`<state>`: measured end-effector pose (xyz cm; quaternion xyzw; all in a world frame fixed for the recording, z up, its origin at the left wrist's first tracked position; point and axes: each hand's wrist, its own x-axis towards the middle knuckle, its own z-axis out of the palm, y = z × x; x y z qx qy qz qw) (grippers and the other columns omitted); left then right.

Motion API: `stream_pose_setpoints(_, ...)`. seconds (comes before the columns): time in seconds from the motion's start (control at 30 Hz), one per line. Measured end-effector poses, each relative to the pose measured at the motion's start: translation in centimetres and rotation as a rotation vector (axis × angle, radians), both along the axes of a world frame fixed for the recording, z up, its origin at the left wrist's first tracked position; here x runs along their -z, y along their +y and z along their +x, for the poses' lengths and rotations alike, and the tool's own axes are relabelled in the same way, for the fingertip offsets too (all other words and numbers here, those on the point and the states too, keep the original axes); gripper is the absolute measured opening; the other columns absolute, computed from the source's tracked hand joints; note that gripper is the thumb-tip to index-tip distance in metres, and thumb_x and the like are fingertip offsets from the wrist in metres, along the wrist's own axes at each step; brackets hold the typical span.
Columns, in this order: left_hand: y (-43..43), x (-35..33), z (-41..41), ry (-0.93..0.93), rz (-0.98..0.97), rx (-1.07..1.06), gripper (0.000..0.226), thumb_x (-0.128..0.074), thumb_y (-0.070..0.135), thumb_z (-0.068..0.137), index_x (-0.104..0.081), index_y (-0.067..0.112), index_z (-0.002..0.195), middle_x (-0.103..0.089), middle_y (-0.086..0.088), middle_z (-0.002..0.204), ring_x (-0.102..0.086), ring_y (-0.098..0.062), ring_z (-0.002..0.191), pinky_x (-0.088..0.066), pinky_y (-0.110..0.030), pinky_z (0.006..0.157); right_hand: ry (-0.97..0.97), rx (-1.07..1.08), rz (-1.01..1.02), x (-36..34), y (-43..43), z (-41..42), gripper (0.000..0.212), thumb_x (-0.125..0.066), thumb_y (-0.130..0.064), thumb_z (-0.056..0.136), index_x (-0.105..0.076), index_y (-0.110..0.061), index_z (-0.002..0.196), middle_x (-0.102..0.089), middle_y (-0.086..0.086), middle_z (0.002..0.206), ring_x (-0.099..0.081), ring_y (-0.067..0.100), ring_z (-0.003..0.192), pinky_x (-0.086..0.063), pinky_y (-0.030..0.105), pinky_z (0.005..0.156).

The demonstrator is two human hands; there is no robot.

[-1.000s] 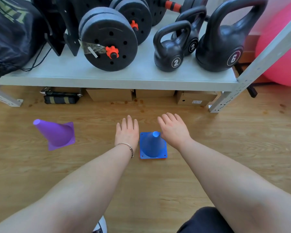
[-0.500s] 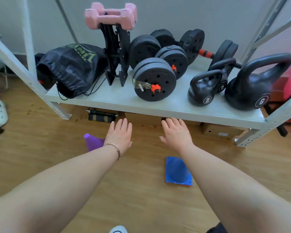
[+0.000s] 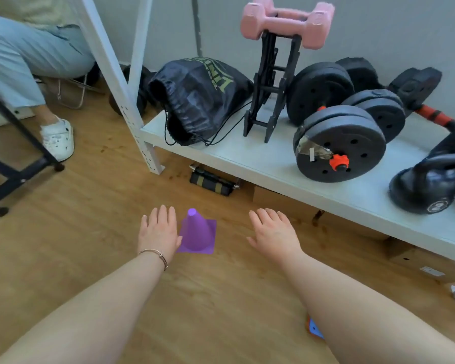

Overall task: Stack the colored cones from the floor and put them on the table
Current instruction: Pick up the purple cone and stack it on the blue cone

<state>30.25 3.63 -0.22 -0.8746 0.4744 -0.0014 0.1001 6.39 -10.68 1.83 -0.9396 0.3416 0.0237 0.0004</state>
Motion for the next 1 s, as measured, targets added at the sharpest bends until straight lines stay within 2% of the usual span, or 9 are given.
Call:
stream_pose_setpoints(0.1,-0.6,2.7,1.6,0.04,-0.007,-0.019,0.089,-0.077,0.045,0.071,-0.039,0.007,0.143,-0.045,-0.016,0.146,-0.043,-0.032,0.135,-0.037,-0.051,0.11,0.018,-0.033,0.019,2.1,-0.8,3.4,0.061,-0.058,-0.048,0.086,-0.046,-0.012,0.133,-0.058,0.008,0.125,-0.053,0.033,0.12,-0.04,0.049,0.106)
stream_pose_setpoints(0.27,-1.8,7.0,3.3,0.095,0.076,0.042,0.087,-0.064,0.048,0.083,-0.021,0.011,0.149,-0.031,-0.011,0.153,-0.032,-0.028,0.141,-0.028,-0.045,0.116,0.053,-0.08,0.122,5.8,-1.3,9.0,0.058,-0.054,-0.05,0.088,-0.042,-0.016,0.133,-0.054,0.005,0.128,-0.05,0.031,0.12,-0.04,0.043,0.101)
stream_pose_setpoints(0.4,-2.0,8.6,3.3,0.199,0.055,-0.023,0.076,-0.059,0.045,0.087,-0.022,0.015,0.148,-0.044,-0.007,0.141,-0.048,-0.026,0.127,-0.038,-0.038,0.103,0.08,-0.125,0.204,8.1,-0.7,12.2,0.054,-0.054,-0.051,0.089,-0.044,-0.019,0.132,-0.055,0.004,0.127,-0.052,0.029,0.116,-0.043,0.04,0.09)
stream_pose_setpoints(0.57,-2.2,9.2,3.3,0.263,0.084,0.003,0.065,-0.057,0.036,0.091,-0.026,0.016,0.146,-0.05,-0.007,0.136,-0.053,-0.029,0.123,-0.043,-0.039,0.096,0.116,-0.083,0.284,9.7,-0.3,14.2,0.047,-0.053,-0.045,0.092,-0.046,-0.017,0.129,-0.057,0.005,0.123,-0.054,0.03,0.112,-0.042,0.04,0.085)
stream_pose_setpoints(0.67,-3.3,8.9,3.3,0.322,0.116,0.022,0.056,-0.058,0.031,0.091,-0.033,0.014,0.138,-0.055,-0.011,0.128,-0.057,-0.032,0.116,-0.046,-0.041,0.088,0.088,-0.052,0.33,10.1,-0.5,14.8,0.041,-0.052,-0.044,0.093,-0.046,-0.017,0.124,-0.06,0.006,0.117,-0.058,0.03,0.104,-0.044,0.039,0.077)
stream_pose_setpoints(0.77,-4.3,8.5,3.5,0.427,0.047,0.006,0.041,-0.056,0.023,0.091,-0.039,0.01,0.126,-0.061,-0.015,0.116,-0.062,-0.037,0.103,-0.048,-0.043,0.078,0.068,-0.008,0.416,10.1,-0.8,15.2,0.034,-0.051,-0.042,0.094,-0.044,-0.018,0.117,-0.06,0.007,0.105,-0.06,0.03,0.091,-0.047,0.04,0.066)
stream_pose_setpoints(0.83,-4.8,8.2,3.5,0.485,0.002,0.004,0.033,-0.054,0.021,0.091,-0.041,0.009,0.119,-0.063,-0.016,0.111,-0.063,-0.038,0.099,-0.046,-0.042,0.073,0.06,0.006,0.474,10.1,-0.9,15.1,0.033,-0.051,-0.04,0.094,-0.042,-0.017,0.115,-0.058,0.007,0.097,-0.058,0.03,0.085,-0.048,0.041,0.065)
stream_pose_setpoints(0.93,-5.0,8.3,3.4,0.591,-0.077,-0.042,0.035,-0.059,0.019,0.087,-0.043,0.012,0.117,-0.065,-0.013,0.111,-0.063,-0.036,0.101,-0.048,-0.04,0.078,0.03,0.023,0.541,10.3,-1.0,14.6,0.032,-0.052,-0.038,0.094,-0.041,-0.017,0.115,-0.056,0.005,0.09,-0.057,0.03,0.082,-0.047,0.041,0.067)
stream_pose_setpoints(1.0,-5.0,8.7,3.2,0.694,-0.163,-0.11,0.042,-0.066,0.015,0.081,-0.047,0.014,0.118,-0.066,-0.009,0.114,-0.064,-0.031,0.106,-0.05,-0.037,0.086,-0.014,0.044,0.585,10.8,-1.1,14.0,0.033,-0.053,-0.037,0.094,-0.041,-0.017,0.116,-0.062,0.008,0.097,-0.06,0.032,0.088,-0.049,0.042,0.07)
